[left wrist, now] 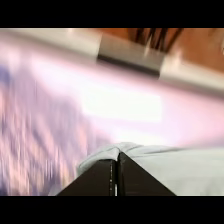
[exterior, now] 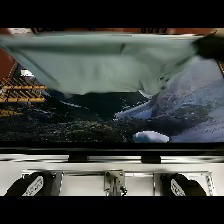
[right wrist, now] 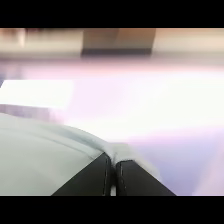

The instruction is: Fold the shirts.

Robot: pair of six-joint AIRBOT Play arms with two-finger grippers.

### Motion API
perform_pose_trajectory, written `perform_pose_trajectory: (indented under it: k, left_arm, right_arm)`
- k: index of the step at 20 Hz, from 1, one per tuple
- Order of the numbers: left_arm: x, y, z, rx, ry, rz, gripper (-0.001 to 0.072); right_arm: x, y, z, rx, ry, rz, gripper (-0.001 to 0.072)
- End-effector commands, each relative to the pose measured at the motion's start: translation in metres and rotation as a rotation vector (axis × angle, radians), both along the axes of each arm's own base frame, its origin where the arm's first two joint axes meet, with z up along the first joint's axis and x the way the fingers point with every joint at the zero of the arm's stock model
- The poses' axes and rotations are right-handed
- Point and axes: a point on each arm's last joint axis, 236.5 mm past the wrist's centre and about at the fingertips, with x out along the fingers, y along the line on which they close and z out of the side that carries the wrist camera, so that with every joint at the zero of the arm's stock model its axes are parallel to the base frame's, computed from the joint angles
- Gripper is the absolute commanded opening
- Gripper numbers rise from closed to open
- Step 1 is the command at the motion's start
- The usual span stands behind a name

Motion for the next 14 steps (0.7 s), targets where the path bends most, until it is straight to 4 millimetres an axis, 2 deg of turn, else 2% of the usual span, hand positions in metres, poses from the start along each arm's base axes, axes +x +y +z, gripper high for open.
perform_pose_trajectory:
  k: [1, 2, 3, 4, 5, 6, 8, 11, 12, 14]
  left_arm:
    - [-0.182, -0.027, 0.178, 0.082, -0.560, 0.060, 0.0030]
    - [-0.218, -0.032, 0.189, 0.068, -0.617, 0.070, 0.0030]
    - [-0.244, -0.033, 0.191, 0.048, -0.638, 0.088, 0.0030]
    - [-0.262, -0.032, 0.186, 0.032, -0.629, 0.111, 0.0029]
    - [-0.271, -0.027, 0.177, 0.029, -0.597, 0.143, 0.0030]
    - [-0.271, -0.021, 0.165, 0.041, -0.549, 0.174, 0.0030]
    - [-0.257, -0.012, 0.138, 0.078, -0.425, 0.206, 0.0030]
    - [-0.212, -0.003, 0.097, 0.084, -0.262, 0.199, 0.0031]
    - [-0.192, 0.000, 0.079, 0.076, -0.197, 0.194, 0.0030]
    - [-0.145, 0.004, 0.026, 0.073, -0.028, 0.158, 0.0030]
  right_arm:
    - [-0.157, -0.010, 0.178, -0.108, -0.538, -0.119, 0.0075]
    - [-0.191, -0.009, 0.188, -0.086, -0.582, -0.132, 0.0075]
    - [-0.215, -0.010, 0.190, -0.061, -0.591, -0.148, 0.0075]
    - [-0.231, -0.013, 0.186, -0.042, -0.577, -0.167, 0.0075]
    - [-0.240, -0.017, 0.179, -0.042, -0.553, -0.189, 0.0075]
    - [-0.242, -0.022, 0.170, -0.063, -0.517, -0.213, 0.0075]
    - [-0.232, -0.034, 0.146, -0.110, -0.413, -0.255, 0.0075]
    - [-0.195, -0.038, 0.095, -0.141, -0.179, -0.240, 0.0075]
    - [-0.176, -0.039, 0.070, -0.147, -0.066, -0.225, 0.0075]
    - [-0.142, -0.037, 0.014, -0.150, 0.174, -0.182, 0.0075]
